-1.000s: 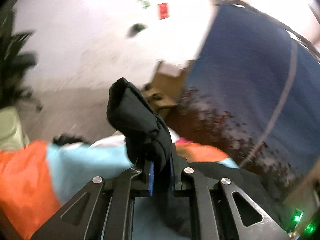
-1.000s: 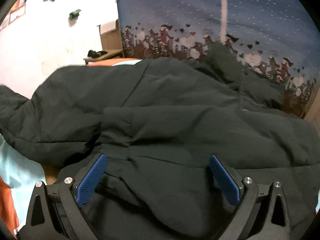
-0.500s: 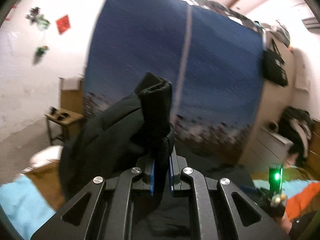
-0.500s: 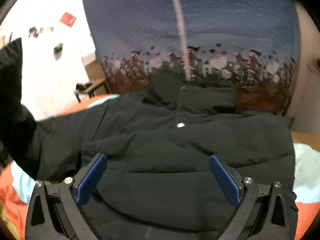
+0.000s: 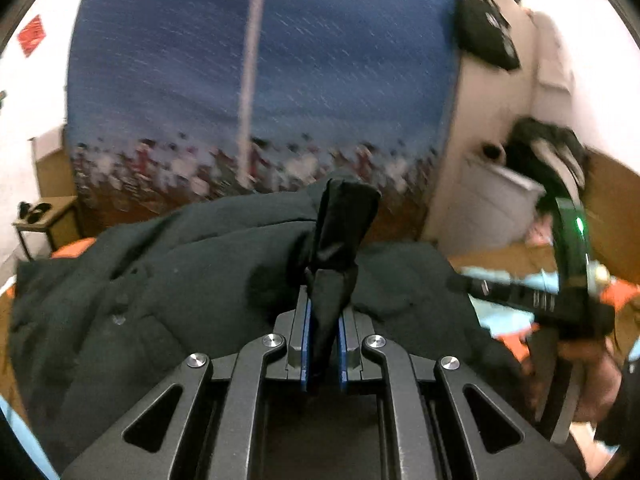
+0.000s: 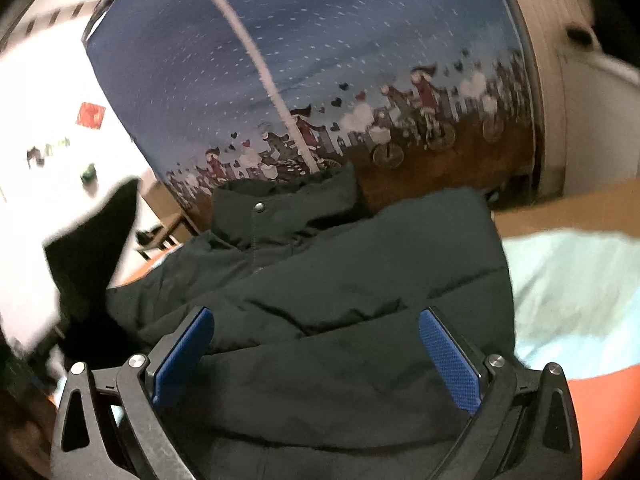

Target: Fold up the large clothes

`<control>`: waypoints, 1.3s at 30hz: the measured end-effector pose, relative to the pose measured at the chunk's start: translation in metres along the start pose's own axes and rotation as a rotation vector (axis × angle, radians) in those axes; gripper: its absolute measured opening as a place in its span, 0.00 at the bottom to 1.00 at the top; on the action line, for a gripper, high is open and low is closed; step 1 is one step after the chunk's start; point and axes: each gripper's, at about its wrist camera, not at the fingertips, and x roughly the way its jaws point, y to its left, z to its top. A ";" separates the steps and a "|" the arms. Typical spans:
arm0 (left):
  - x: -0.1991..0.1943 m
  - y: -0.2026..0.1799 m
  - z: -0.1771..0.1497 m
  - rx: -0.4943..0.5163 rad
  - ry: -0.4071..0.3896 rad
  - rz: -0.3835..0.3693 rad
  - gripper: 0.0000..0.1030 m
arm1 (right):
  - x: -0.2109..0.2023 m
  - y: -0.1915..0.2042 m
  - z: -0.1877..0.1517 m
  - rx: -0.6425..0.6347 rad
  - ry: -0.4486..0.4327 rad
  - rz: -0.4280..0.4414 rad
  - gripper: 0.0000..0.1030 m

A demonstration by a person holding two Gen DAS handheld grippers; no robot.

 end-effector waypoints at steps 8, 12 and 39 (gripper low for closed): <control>0.060 -0.037 -0.048 0.022 0.186 -0.148 0.08 | 0.014 -0.042 -0.006 0.177 0.073 0.157 1.00; 0.074 -0.048 -0.062 0.045 0.261 -0.174 0.13 | 0.025 -0.054 -0.013 0.266 0.132 0.257 1.00; -0.090 0.082 -0.065 -0.319 0.096 0.066 0.79 | 0.033 -0.050 -0.044 0.288 0.274 0.184 0.06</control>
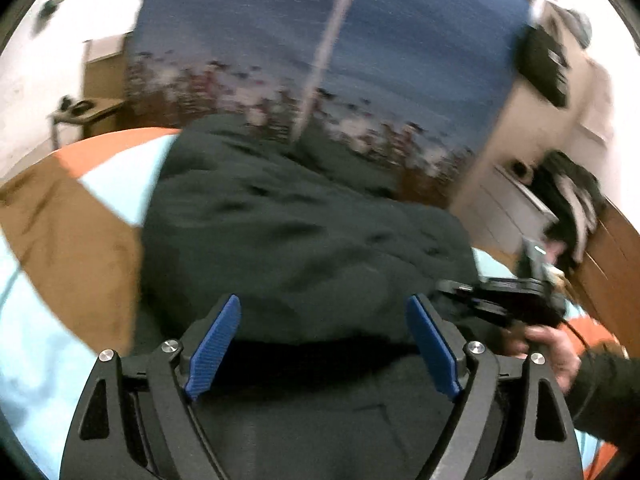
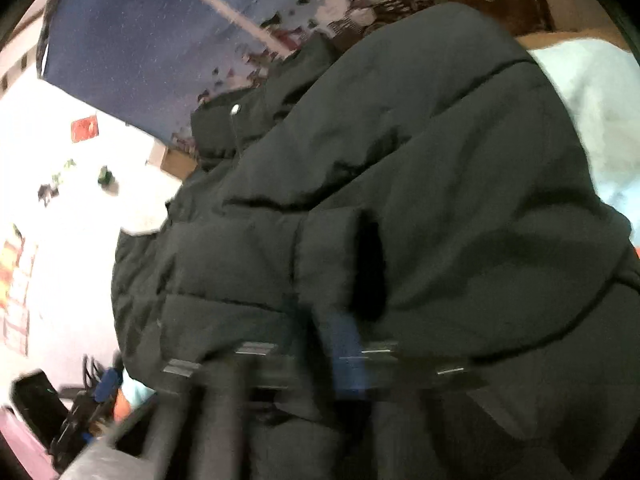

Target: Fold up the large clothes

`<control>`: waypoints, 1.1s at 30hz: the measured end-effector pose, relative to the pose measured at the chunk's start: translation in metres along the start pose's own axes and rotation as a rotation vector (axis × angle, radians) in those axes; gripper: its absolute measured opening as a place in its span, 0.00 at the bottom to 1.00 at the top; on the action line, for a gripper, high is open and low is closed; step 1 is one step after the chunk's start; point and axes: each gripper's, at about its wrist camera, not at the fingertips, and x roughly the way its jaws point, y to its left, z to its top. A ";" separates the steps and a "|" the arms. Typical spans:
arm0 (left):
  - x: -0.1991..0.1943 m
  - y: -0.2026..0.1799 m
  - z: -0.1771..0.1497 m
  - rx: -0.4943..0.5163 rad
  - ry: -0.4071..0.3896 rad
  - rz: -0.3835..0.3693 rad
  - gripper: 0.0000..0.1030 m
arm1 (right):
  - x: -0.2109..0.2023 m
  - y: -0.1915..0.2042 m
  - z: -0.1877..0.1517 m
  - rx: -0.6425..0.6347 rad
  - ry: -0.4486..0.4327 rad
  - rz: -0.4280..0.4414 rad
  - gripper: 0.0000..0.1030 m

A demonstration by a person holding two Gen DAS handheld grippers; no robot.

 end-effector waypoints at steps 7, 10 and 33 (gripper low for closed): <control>-0.008 0.057 0.020 -0.100 0.014 0.118 0.79 | -0.065 0.029 0.026 -0.111 -0.195 -0.067 0.05; 0.000 0.074 0.028 -0.142 0.027 0.148 0.79 | -0.084 0.036 0.042 -0.150 -0.250 -0.123 0.05; 0.116 0.122 0.012 -0.103 0.172 0.287 0.99 | 0.038 0.008 0.007 -0.642 -0.129 -0.721 0.22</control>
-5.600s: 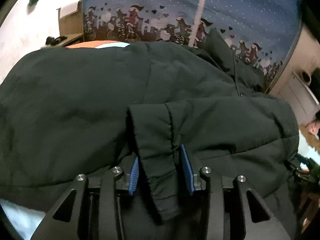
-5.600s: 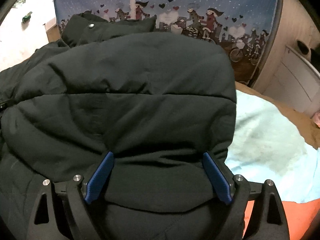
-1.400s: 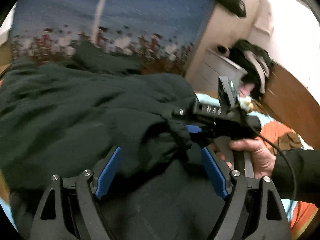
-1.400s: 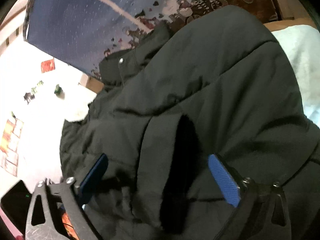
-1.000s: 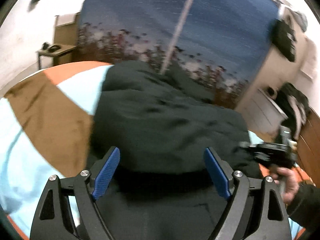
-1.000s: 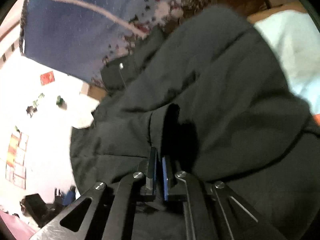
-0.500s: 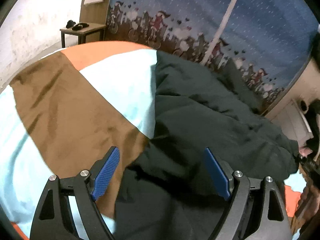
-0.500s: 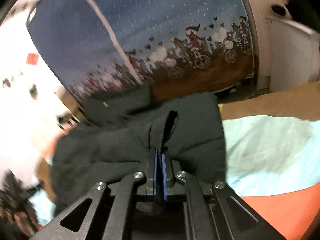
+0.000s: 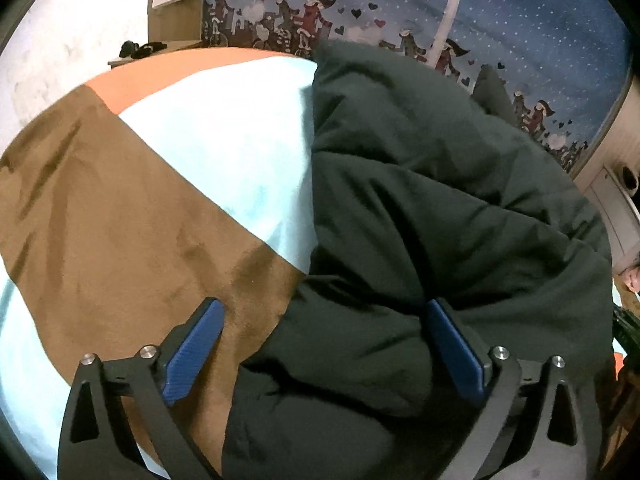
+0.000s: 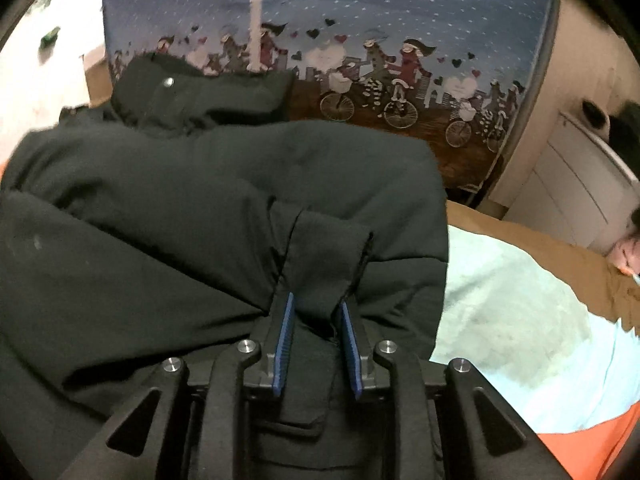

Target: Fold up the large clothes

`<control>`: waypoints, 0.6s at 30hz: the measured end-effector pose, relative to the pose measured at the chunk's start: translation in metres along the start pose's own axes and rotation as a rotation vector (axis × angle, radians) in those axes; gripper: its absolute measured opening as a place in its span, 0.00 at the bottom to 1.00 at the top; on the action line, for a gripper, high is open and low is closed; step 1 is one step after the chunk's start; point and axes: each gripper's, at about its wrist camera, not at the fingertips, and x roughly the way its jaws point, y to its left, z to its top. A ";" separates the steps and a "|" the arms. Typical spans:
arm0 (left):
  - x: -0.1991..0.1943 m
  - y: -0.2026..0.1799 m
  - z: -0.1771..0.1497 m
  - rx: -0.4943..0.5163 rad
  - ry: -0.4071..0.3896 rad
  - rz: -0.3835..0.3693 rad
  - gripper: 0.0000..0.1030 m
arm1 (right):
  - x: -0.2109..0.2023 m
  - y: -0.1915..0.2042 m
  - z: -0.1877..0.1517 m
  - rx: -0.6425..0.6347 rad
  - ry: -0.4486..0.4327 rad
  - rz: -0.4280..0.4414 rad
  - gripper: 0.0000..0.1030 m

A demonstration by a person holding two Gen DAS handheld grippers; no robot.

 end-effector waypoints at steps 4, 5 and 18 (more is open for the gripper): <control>-0.001 0.002 0.004 -0.007 0.012 -0.001 0.99 | -0.001 -0.002 -0.002 0.015 -0.012 0.011 0.23; -0.004 0.004 0.006 -0.003 0.022 0.000 0.99 | -0.003 -0.005 -0.002 0.023 -0.016 0.027 0.23; -0.061 -0.045 0.097 0.099 -0.157 0.008 0.99 | -0.042 -0.025 0.066 0.088 -0.228 0.155 0.75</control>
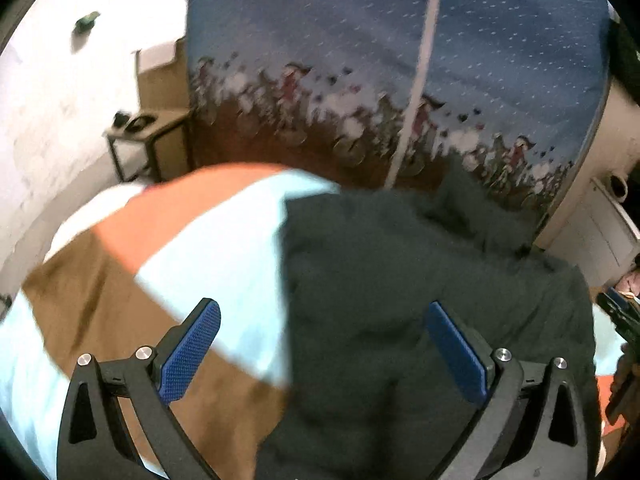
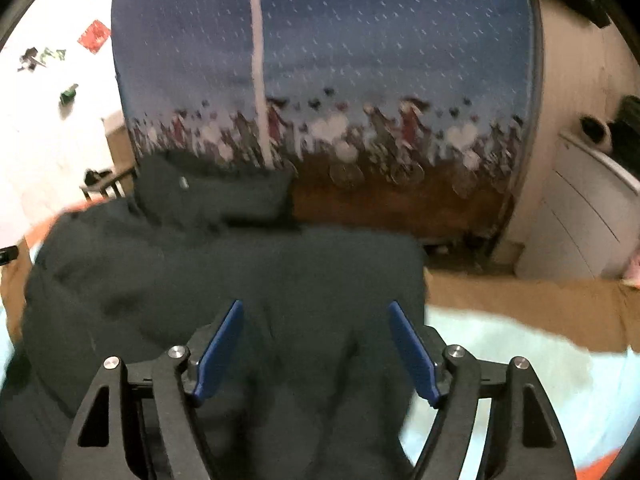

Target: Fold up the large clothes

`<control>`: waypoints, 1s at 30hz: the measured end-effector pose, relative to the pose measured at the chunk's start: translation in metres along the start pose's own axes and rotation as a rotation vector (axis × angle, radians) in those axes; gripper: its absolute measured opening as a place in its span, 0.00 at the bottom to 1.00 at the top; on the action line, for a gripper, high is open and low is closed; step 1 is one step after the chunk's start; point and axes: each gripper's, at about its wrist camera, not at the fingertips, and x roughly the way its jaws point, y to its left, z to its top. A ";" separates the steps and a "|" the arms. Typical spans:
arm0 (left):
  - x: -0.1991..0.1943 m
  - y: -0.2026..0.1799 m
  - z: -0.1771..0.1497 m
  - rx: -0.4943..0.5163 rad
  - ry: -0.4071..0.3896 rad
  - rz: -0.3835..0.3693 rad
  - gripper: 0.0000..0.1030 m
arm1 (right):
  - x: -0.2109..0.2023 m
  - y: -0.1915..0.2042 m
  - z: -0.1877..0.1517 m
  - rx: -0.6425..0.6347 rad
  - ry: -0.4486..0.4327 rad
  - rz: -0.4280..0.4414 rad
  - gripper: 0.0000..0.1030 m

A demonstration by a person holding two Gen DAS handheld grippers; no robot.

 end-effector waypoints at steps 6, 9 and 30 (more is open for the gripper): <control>0.055 -0.041 0.068 -0.128 -0.019 -0.120 0.99 | 0.068 0.035 0.069 0.045 0.008 0.063 0.75; 0.093 -0.058 0.104 -0.165 0.012 -0.147 0.99 | 0.101 0.040 0.090 0.084 0.041 0.051 0.75; 0.193 -0.103 0.129 -0.171 0.167 -0.092 0.17 | 0.177 -0.003 0.070 0.417 0.058 0.130 0.12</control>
